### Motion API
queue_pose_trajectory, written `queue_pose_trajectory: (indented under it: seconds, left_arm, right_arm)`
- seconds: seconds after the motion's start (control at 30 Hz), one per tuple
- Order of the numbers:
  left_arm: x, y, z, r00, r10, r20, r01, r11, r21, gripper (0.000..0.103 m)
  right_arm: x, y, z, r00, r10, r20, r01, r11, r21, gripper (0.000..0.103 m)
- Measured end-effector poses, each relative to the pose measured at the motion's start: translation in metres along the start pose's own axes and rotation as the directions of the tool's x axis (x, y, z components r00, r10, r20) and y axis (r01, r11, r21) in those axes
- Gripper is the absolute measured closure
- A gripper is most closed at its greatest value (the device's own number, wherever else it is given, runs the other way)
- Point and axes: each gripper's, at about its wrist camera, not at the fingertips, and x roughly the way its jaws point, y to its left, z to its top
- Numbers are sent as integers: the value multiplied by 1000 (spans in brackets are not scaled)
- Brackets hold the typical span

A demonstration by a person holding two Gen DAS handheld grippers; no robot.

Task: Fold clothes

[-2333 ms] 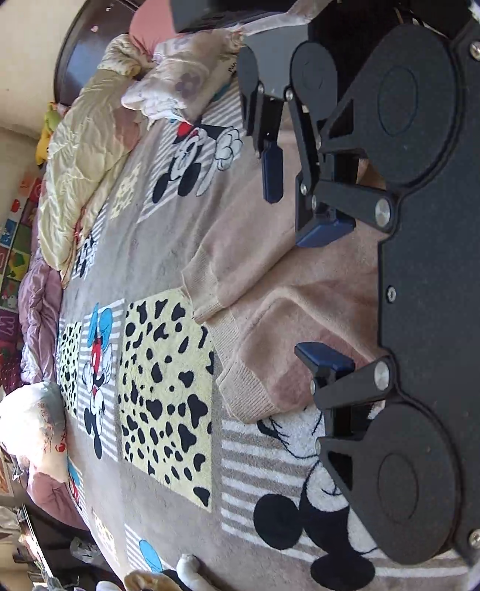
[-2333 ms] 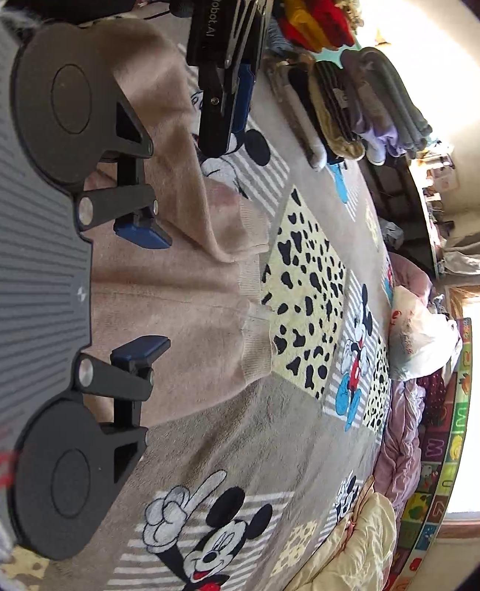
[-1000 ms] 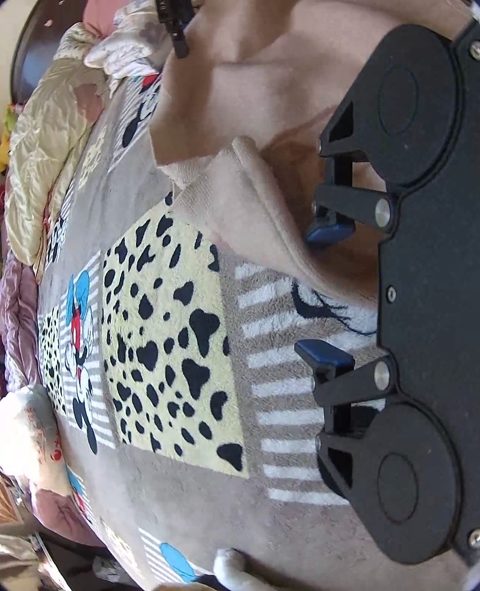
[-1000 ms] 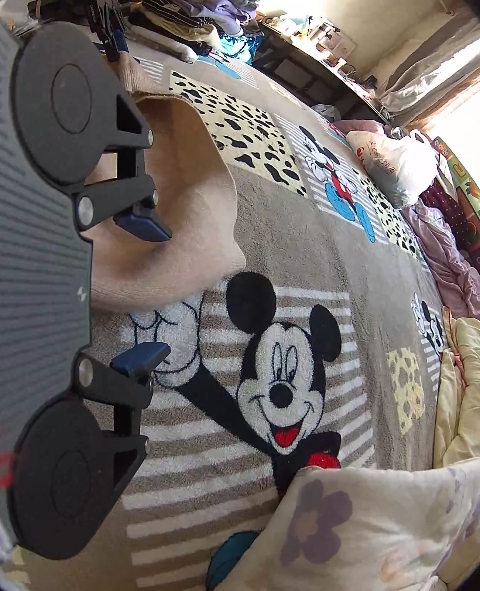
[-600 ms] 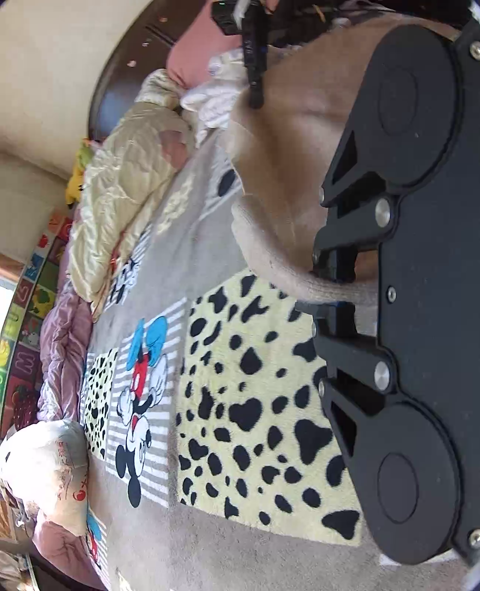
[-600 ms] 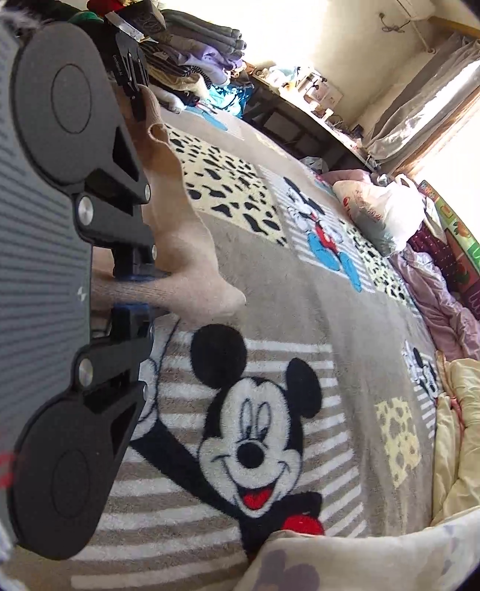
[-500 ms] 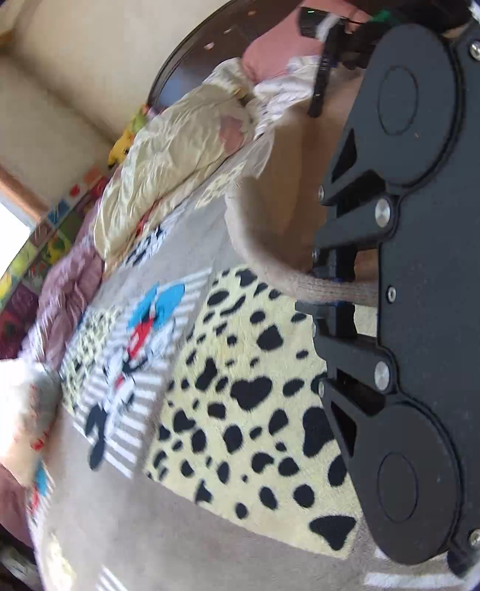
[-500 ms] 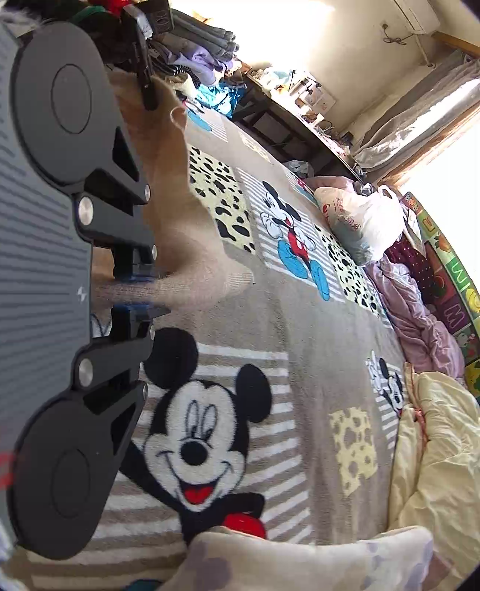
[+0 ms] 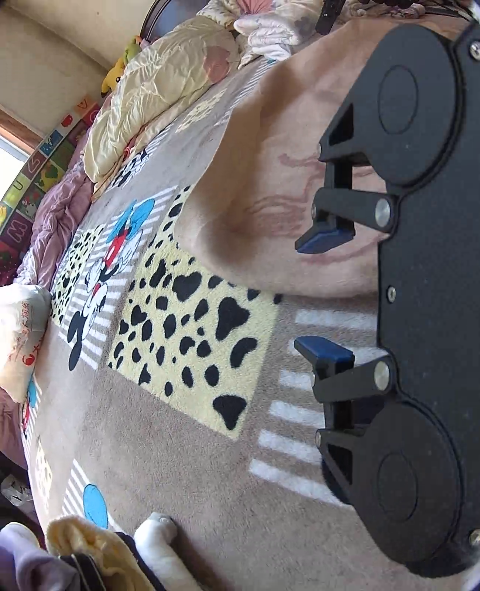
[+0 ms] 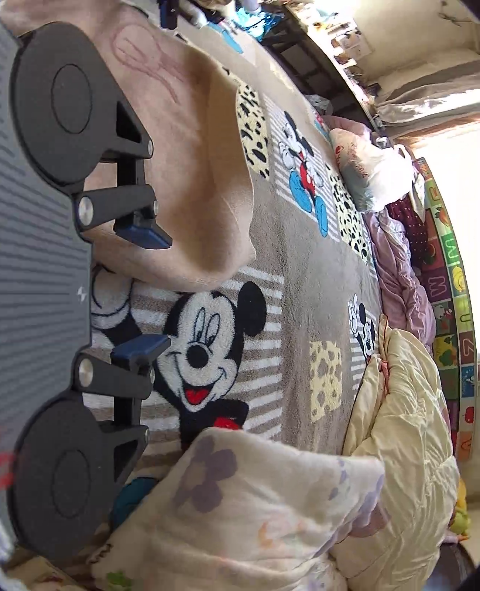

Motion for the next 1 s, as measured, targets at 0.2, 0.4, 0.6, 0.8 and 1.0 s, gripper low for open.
queue_pose_trajectory:
  seconds: [0.2,0.4,0.6,0.8,1.0]
  left_arm:
    - [-57,-28,-61,994,-94,50,93,995,26,54]
    - [-85,-33,-103,981,-145,130,155,985,-76,51]
    - [-108,-11,-137,946,-196,258,253,945,-209,48]
    - [-118,0,-166,919,-256,301,337,905,-259,47]
    - [-120,-1,-168,907,-275,320,363,894,-263,47]
  right_arm:
    - [-39,-53,-87,994,100,48,-110,930,351,50]
    - [-32,10,-131,999,48,15,-50,970,237,50]
    - [-37,128,-141,997,-71,39,77,976,-202,47]
    - [-55,122,-158,987,-146,69,149,988,-44,30]
    - [-61,100,-175,995,-76,60,67,988,140,72]
